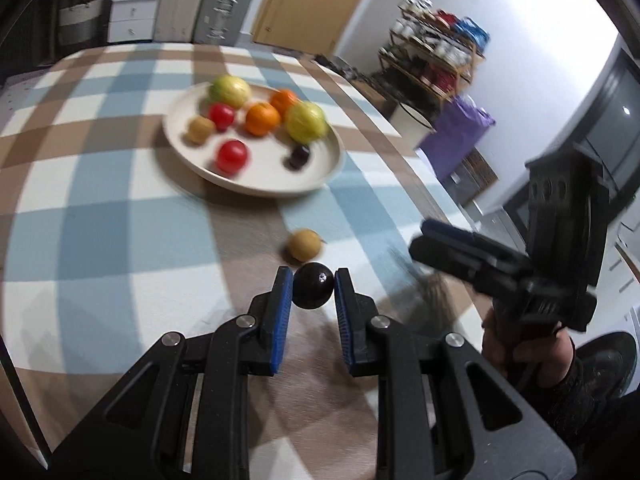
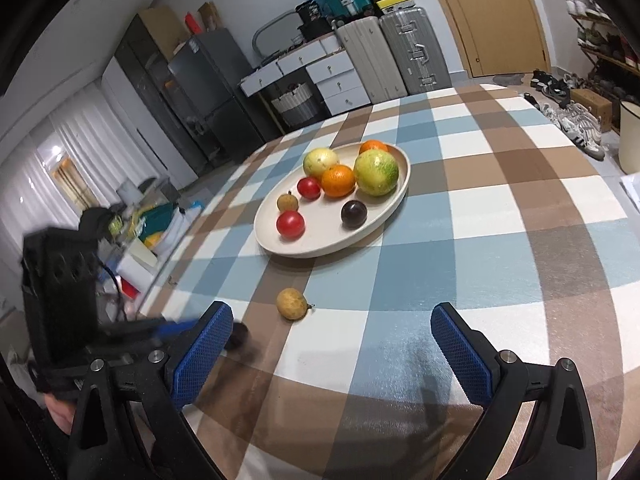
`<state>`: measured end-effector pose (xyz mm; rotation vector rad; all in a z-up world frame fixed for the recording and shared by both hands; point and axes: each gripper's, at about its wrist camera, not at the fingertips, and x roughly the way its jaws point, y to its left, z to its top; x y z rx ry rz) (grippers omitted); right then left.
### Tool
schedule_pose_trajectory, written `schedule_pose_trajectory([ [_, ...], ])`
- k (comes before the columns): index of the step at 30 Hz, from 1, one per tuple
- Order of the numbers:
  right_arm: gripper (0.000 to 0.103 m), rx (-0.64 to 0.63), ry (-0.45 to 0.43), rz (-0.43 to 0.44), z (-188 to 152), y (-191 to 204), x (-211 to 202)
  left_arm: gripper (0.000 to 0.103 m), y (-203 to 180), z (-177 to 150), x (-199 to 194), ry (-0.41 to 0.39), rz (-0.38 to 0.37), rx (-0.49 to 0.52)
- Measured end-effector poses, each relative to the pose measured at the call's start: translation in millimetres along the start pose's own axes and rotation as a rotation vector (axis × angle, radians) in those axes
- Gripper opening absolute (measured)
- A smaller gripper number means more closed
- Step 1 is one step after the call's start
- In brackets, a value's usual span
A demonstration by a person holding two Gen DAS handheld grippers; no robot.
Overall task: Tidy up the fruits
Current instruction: 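Lift the plum with the left gripper while the right gripper grasps the kiwi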
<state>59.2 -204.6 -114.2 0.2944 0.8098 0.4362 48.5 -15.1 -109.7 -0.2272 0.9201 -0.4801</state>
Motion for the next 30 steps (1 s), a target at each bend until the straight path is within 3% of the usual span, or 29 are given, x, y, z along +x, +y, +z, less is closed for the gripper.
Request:
schedule_pose_trajectory([
  [8,0.101,-0.102,0.04,-0.017,-1,20,24,0.019,30,12,-18,-0.041,0.005,-0.07],
  [12,0.08,-0.145,0.072,-0.023,1,30,40,0.019,40,15,-19,-0.053,0.016,-0.095],
  [21,0.069,-0.187,0.123,-0.009,3,43,66,0.019,60,16,-18,-0.057,-0.001,-0.134],
  [23,0.058,-0.192,0.137,0.001,3,46,70,0.019,63,16,-18,-0.06,0.007,-0.138],
  [24,0.047,-0.211,0.155,0.005,3,48,74,0.019,64,16,-18,-0.061,0.006,-0.141],
  [26,0.044,-0.244,0.175,-0.028,2,52,79,0.019,66,17,-18,-0.062,-0.001,-0.147],
  [28,0.032,-0.266,0.193,-0.036,1,53,84,0.019,67,18,-18,-0.065,0.005,-0.143],
  [30,0.03,-0.273,0.193,-0.033,1,53,86,0.019,67,19,-18,-0.067,0.003,-0.142],
])
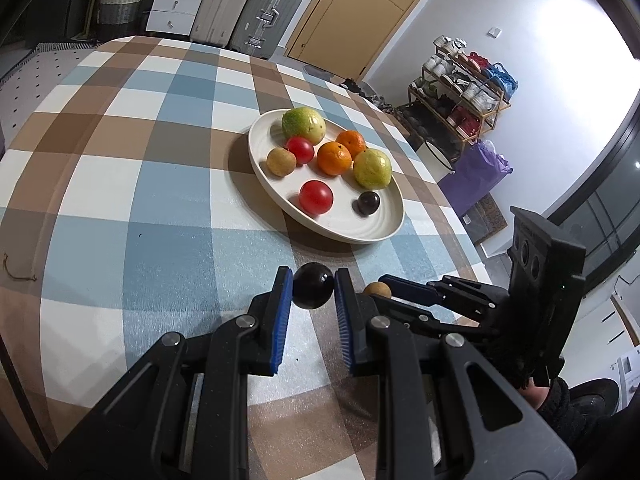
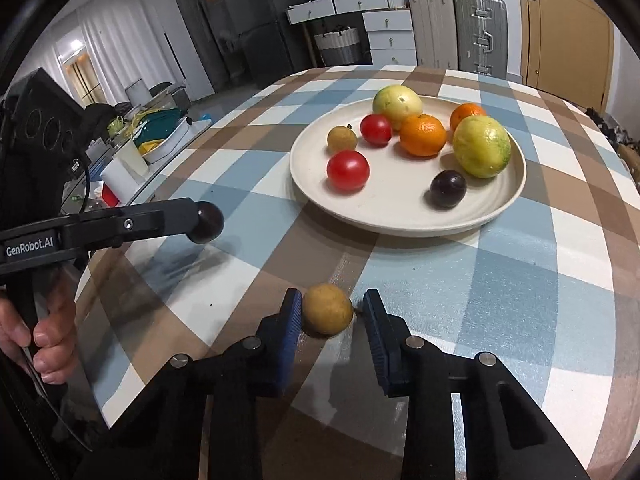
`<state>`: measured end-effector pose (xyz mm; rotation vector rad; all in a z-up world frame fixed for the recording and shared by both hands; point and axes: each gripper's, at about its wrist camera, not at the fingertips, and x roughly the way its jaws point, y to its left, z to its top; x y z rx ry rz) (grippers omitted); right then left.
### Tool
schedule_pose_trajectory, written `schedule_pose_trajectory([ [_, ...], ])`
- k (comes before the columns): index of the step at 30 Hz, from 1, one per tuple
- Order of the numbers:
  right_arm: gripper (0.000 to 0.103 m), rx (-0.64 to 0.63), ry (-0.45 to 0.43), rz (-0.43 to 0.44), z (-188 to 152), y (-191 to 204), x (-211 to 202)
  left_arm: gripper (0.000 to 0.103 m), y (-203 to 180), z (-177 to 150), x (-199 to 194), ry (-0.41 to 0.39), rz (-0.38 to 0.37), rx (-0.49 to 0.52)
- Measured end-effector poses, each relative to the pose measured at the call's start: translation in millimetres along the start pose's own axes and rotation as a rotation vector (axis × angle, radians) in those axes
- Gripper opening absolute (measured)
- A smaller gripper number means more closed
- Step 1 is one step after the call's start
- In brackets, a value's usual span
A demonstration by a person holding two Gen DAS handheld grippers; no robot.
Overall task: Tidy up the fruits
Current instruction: 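Lift the plum with the left gripper while the right gripper grasps the kiwi, then carry the plum and kiwi over the plate and open both grippers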
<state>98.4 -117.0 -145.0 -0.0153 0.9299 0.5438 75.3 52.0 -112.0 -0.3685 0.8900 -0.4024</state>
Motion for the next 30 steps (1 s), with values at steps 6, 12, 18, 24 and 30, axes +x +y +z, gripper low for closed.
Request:
schedule_pose_trajectory([
  [6,0.027,-0.015,-0.013,0.018,1,1,-3,0.019,-5,9,6,0.008,-0.008,0.017],
  [12,0.027,0.026,-0.057,0.065,11,-8,-13,0.019,-14,23,14,0.015,-0.016,0.034],
  [18,0.027,0.081,-0.123,0.121,31,-22,-26,0.019,-23,45,27,0.021,-0.021,0.044],
  [24,0.027,0.1,-0.161,0.121,49,-38,-29,0.019,-33,70,46,0.03,-0.025,0.051],
  [30,0.027,0.127,-0.172,0.14,67,-56,-26,0.019,-39,91,68,0.048,-0.031,0.05],
])
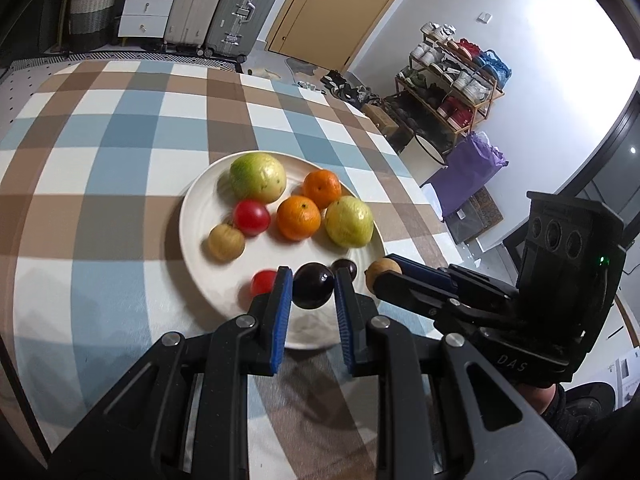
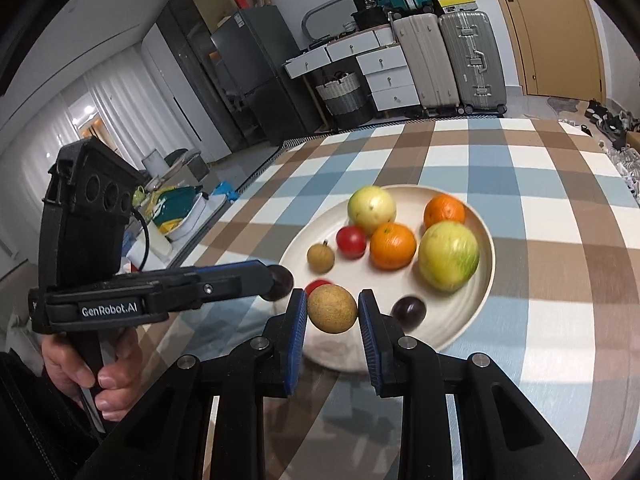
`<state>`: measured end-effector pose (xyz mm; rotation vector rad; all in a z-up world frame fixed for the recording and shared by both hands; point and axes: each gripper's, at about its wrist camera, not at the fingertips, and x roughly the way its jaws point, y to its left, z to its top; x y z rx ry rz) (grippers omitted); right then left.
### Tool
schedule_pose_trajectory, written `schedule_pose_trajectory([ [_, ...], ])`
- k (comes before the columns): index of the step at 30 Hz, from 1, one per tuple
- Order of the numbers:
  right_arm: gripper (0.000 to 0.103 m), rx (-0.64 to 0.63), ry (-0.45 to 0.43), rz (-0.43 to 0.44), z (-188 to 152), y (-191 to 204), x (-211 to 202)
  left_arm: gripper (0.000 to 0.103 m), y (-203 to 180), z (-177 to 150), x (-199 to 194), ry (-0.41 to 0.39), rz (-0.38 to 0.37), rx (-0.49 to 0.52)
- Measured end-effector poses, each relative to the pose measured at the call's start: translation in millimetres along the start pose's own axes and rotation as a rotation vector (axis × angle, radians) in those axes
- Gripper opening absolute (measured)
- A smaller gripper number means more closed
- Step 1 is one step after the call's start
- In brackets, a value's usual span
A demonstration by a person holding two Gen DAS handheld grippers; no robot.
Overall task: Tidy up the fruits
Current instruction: 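Carry the plum and kiwi over the plate and open both grippers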
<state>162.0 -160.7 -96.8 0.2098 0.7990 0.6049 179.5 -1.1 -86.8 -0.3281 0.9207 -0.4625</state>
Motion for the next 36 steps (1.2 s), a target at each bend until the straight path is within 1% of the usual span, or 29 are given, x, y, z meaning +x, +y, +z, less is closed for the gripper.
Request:
schedule_pose_trajectory([
  [10,0.027,0.028,0.009,0.008,23,-22,15,0.019,-1,29,33,0.032,0.002,0.009],
  [21,0.027,0.042,0.03,-0.001,27,-36,31,0.019,9,36,57,0.068,0.006,0.0],
  [23,0.029,0.047,0.028,-0.002,27,-37,33,0.019,7,35,56,0.058,0.026,0.013],
  [25,0.035,0.05,0.016,-0.012,28,-38,32,0.019,7,36,53,0.051,0.035,0.016],
  [29,0.036,0.078,-0.018,-0.023,31,-43,24,0.019,7,34,47,0.04,0.045,0.019],
  [33,0.037,0.076,-0.037,-0.032,31,-41,14,0.019,6,31,37,0.027,0.048,0.013],
  [35,0.04,0.071,-0.05,-0.041,30,-39,8,0.019,5,29,32,0.02,0.05,0.019],
  [36,0.042,0.072,-0.058,-0.044,30,-38,5,0.019,4,28,28,0.015,0.049,0.021],
])
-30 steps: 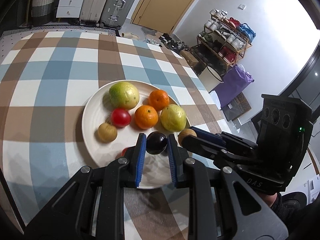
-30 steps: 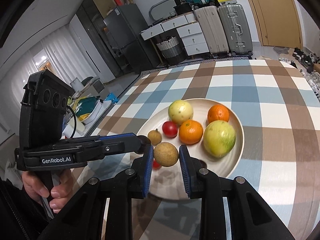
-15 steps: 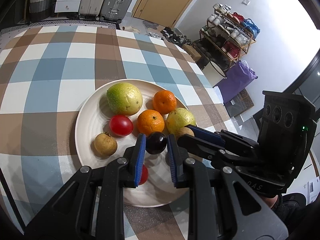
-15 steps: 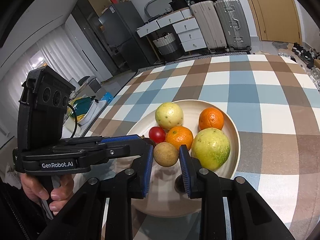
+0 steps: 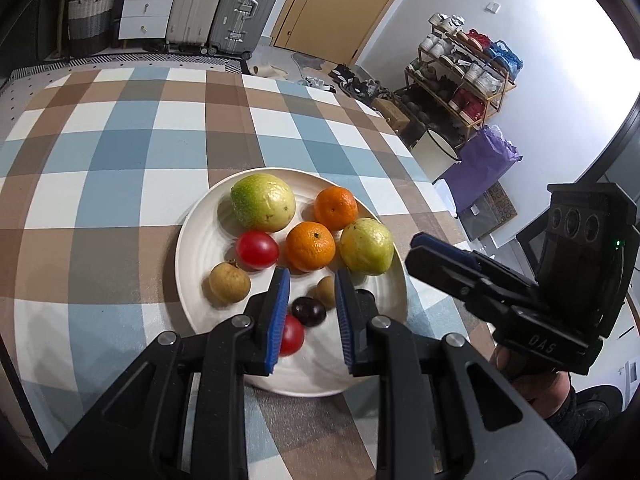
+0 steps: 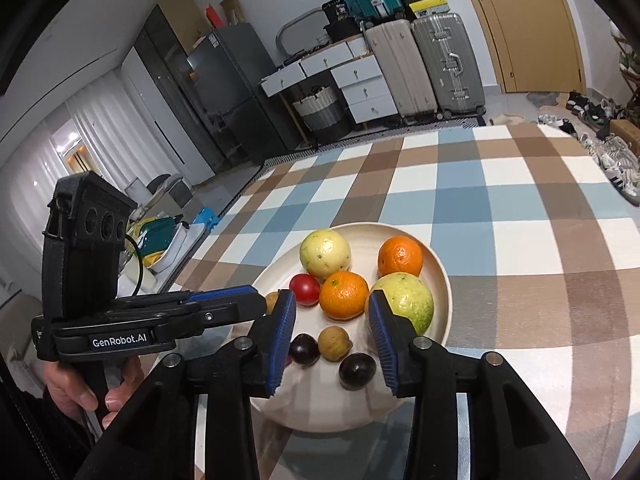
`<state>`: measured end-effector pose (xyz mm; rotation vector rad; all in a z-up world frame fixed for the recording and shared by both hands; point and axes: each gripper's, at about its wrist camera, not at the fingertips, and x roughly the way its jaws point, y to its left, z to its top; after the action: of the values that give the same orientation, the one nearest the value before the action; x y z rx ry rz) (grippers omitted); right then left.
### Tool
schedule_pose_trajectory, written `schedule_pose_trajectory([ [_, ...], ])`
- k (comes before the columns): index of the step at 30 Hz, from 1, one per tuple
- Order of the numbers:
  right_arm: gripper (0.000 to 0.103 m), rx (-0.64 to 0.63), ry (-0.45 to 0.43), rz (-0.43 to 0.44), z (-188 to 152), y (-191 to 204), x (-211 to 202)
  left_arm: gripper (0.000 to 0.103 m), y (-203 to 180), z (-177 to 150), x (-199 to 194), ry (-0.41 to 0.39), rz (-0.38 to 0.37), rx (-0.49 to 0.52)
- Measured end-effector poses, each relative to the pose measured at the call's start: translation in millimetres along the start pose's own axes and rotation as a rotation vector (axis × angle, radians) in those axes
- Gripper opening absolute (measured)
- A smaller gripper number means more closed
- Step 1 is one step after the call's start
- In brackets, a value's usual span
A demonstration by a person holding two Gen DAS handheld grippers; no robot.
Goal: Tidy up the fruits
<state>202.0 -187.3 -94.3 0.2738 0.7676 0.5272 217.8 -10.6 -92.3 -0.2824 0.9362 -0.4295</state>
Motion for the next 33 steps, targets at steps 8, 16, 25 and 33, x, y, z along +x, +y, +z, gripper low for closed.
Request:
schedule_pose_trajectory([
  [8,0.05,0.008,-0.076,0.0,-7,10,-30,0.019,-13,-16,-33,-0.074,0.034,0.036],
  [16,0.07,-0.028,-0.161,0.0,-19,29,-56,0.043,-27,-37,-70,-0.189,0.099,0.091],
  [25,0.098,-0.089,-0.318,0.009,-34,53,-93,0.086,-51,-63,-114,-0.393,0.245,0.155],
  [33,0.102,-0.183,-0.437,-0.062,-51,72,-113,0.103,-64,-85,-135,-0.523,0.317,0.197],
])
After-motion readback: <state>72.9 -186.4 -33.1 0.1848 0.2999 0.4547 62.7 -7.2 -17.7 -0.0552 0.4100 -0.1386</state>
